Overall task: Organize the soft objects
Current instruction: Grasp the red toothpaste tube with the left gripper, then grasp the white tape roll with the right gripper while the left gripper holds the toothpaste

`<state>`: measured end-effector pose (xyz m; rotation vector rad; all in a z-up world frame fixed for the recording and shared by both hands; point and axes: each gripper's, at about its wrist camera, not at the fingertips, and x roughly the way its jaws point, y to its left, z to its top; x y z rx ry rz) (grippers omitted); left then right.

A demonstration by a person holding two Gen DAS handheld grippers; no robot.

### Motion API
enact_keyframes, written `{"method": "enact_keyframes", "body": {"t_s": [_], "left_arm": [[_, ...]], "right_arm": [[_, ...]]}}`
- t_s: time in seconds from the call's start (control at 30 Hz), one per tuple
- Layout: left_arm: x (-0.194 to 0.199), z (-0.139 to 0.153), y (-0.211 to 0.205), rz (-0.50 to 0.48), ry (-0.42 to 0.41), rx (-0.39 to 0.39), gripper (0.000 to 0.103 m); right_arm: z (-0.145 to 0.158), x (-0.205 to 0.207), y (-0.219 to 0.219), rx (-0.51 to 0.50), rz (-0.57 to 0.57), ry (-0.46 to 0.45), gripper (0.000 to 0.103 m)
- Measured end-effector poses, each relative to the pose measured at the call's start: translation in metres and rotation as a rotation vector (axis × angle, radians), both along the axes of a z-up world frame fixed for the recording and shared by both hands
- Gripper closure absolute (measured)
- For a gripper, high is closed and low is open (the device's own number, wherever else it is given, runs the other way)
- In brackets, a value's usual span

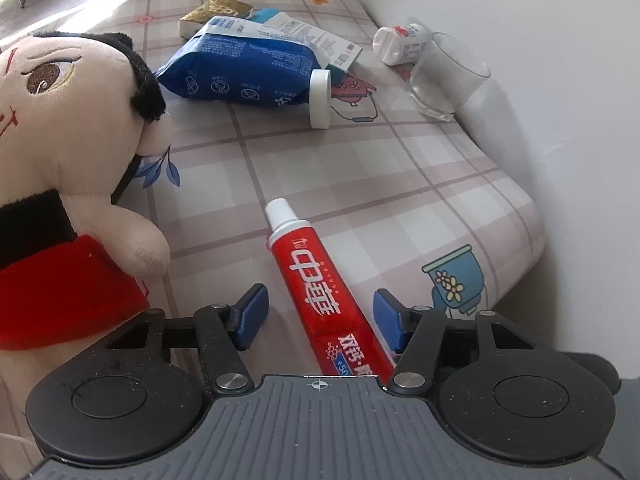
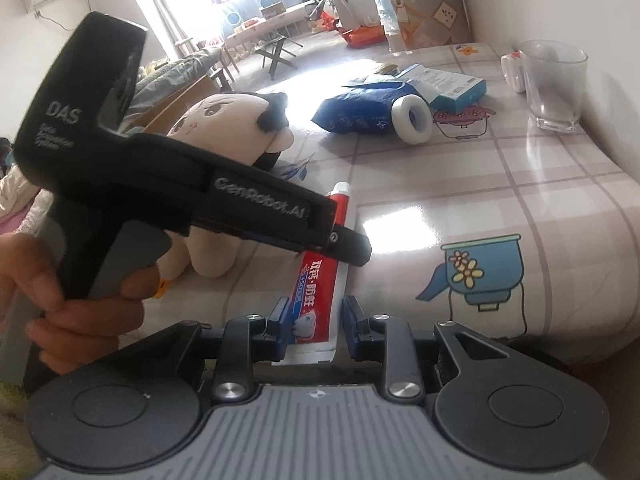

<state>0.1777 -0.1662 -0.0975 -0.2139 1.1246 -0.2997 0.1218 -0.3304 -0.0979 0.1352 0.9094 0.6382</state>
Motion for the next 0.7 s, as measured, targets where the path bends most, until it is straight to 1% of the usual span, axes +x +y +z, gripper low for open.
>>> {"method": "enact_keyframes", "body": {"t_s": [0.03,0.1,0.13,0.17,0.27,0.37,0.47,0.57,0.7], "left_arm": [[0.0,0.0,0.0,0.001,-0.001,0.002,0.047],[0.0,-0.001,-0.001,0.001,-0.006,0.011,0.054],[0.001,-0.001,-0.002,-0.002,-0.012,0.02,0.059],[0.0,-0.001,-0.002,-0.007,-0.019,0.027,0.069],[-0.001,-0.001,-0.002,-0.008,-0.033,0.044,0.071],[-0.002,-0.002,0.003,-0.005,-0.033,0.026,0.071],[-0.004,-0.002,0.005,-0.009,-0.04,0.023,0.071],[-0.005,-0.002,0.007,-0.016,-0.044,0.017,0.071],[-0.006,-0.003,0.01,-0.027,-0.051,0.008,0.072]], "right_arm": [[-0.001,-0.001,0.0,0.009,0.003,0.005,0.074],[-0.003,-0.003,-0.001,0.029,0.009,0.015,0.074],[-0.004,-0.004,-0.002,0.037,0.01,0.018,0.074],[-0.004,-0.005,-0.002,0.043,0.014,0.02,0.074],[-0.004,-0.009,0.0,0.043,0.025,0.015,0.074],[-0.003,-0.011,0.0,0.056,0.033,0.02,0.074],[0.001,-0.011,-0.005,0.044,0.031,0.019,0.074],[0.014,-0.009,-0.019,0.045,0.017,-0.008,0.073],[0.036,0.002,-0.046,0.058,-0.044,-0.064,0.071]]}}
